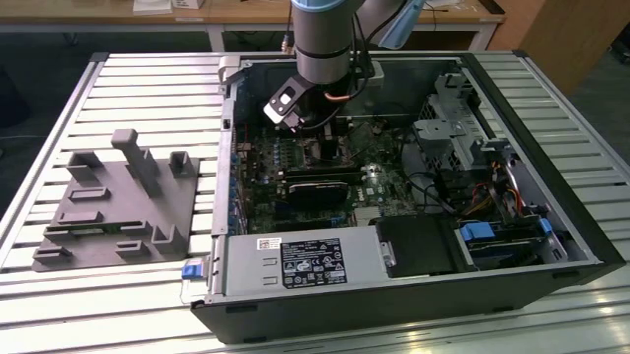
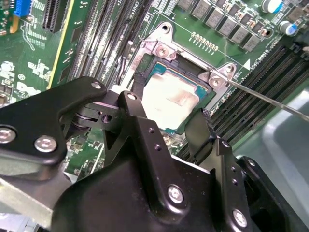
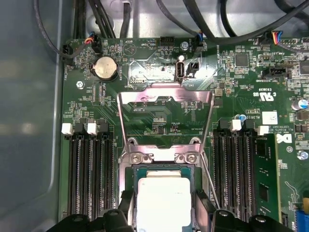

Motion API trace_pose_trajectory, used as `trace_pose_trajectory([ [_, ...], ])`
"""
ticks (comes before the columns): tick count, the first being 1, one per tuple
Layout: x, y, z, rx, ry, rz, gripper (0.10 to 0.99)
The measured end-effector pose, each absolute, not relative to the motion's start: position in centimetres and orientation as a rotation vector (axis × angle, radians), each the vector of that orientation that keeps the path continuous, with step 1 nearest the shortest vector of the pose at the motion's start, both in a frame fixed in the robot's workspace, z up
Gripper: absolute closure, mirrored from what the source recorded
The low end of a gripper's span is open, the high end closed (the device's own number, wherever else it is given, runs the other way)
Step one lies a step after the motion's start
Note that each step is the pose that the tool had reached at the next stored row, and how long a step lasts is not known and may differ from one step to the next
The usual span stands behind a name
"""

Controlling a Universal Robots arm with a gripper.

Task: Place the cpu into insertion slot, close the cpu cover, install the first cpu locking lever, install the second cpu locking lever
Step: 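Place the cpu into insertion slot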

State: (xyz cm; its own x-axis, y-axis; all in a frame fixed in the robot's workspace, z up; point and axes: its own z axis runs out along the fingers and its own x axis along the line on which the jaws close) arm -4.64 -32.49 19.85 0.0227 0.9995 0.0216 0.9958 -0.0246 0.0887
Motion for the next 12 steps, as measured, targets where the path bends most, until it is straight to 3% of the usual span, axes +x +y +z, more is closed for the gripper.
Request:
trace_pose_trajectory([
  [12,-4.6,-32.5,21.6,2.211,2.16,0.12,0.475],
])
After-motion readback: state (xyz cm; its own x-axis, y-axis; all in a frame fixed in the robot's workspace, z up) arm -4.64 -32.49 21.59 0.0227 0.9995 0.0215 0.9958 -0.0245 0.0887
